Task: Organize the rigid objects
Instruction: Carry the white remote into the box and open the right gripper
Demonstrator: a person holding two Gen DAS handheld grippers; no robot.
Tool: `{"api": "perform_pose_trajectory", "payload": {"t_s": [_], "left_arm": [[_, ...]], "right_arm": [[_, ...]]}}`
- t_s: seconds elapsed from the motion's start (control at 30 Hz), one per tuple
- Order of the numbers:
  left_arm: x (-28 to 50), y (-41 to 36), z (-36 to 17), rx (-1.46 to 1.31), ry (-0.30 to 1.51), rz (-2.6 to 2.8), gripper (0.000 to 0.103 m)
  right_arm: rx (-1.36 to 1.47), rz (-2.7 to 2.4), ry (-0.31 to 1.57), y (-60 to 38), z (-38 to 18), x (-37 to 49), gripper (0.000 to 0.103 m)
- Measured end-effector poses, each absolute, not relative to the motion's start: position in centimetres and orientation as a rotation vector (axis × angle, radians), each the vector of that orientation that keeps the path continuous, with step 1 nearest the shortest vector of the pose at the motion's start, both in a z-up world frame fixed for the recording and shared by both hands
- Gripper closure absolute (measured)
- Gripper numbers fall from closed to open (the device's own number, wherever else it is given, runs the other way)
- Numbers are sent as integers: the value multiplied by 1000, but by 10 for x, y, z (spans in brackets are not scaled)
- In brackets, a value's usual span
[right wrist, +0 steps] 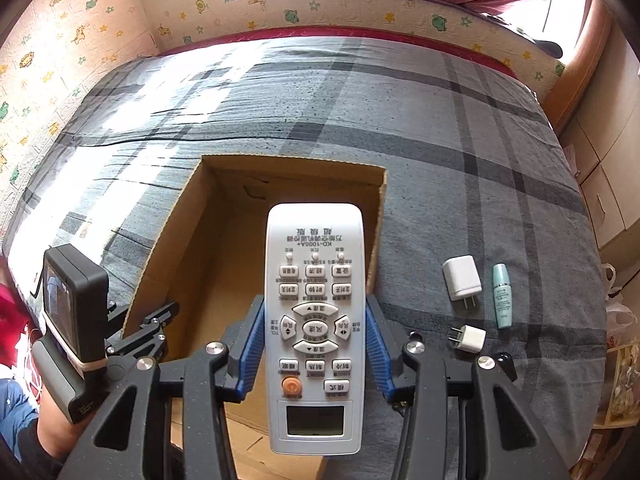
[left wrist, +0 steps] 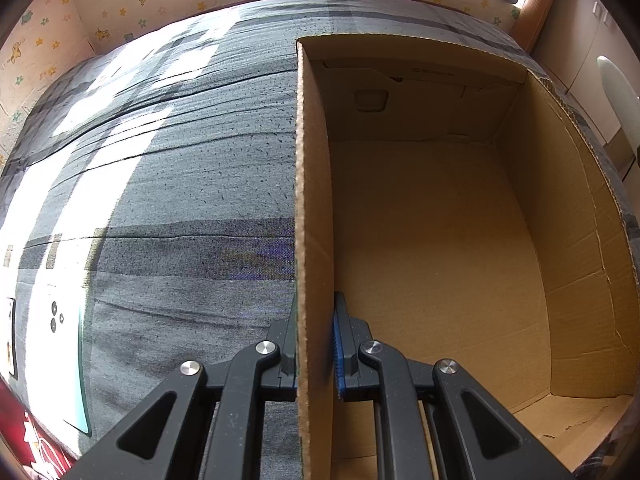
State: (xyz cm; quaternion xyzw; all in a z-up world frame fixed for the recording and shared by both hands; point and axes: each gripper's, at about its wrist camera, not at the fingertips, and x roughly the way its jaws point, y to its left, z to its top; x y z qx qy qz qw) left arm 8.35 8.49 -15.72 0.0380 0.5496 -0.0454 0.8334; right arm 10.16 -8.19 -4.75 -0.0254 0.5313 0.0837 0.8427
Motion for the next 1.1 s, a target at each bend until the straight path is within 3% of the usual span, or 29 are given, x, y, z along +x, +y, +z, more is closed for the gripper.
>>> {"api": "perform_pose_trajectory", "payload": {"t_s": [0.47, 1.1], "left_arm": [[84, 91, -158, 58, 1165, -102, 91], [83, 85, -159, 71, 1164, -94, 91]], "right_arm": [[-90, 264, 1223, -12, -103, 142, 54], [-60, 271, 1406, -1, -194, 179, 54]]}}
